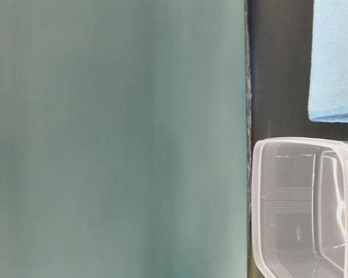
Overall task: Place the blue towel into the container with the left arm.
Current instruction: 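Move the left gripper over the container toward the blue towel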
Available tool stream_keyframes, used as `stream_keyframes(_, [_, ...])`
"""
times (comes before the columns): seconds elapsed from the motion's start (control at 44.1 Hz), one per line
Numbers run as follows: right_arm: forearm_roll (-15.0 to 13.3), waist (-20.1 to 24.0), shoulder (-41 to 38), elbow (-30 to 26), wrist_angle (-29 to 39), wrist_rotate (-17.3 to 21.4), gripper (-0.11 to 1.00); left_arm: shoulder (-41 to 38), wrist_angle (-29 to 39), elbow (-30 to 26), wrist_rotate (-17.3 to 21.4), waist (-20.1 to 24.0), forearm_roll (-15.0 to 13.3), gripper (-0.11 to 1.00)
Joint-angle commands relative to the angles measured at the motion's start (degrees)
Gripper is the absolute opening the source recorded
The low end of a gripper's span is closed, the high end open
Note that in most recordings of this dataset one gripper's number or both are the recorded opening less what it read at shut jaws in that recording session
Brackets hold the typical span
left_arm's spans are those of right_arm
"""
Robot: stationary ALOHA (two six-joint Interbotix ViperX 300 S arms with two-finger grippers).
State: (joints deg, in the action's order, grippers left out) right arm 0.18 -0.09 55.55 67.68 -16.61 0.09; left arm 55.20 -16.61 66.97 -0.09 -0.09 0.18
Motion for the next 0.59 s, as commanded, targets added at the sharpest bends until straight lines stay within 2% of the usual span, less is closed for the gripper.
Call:
stream_keyframes(0.0, [0.3, 0.0, -0.6, -0.4, -0.4, 0.4, 0.01, -2.4, 2.5, -3.7, -0.1, 0.5, 2.4, 0.06])
stream_keyframes(0.068, [0.4, 0.0, -0.2, 0.0, 0.3, 0.4, 0.06, -4.4, 6.3, -6.2, -0.2, 0.5, 2.4, 0.02])
stream_keyframes(0.136, [0.4, -0.1, 0.2, 0.1, 1.3, 0.4, -0.01, -6.4, 10.1, -9.1, -0.2, 0.5, 2.4, 0.00])
stream_keyframes(0.385, [0.4, -0.9, 2.5, 0.1, 9.2, 0.4, -0.01, -18.8, 24.4, -22.4, 0.4, 0.5, 2.4, 0.00])
stream_keyframes(0.566, [0.4, -1.9, 5.3, 0.4, 14.3, 0.4, 0.03, -27.1, 30.2, -30.0, 0.7, 0.6, 2.5, 0.00])
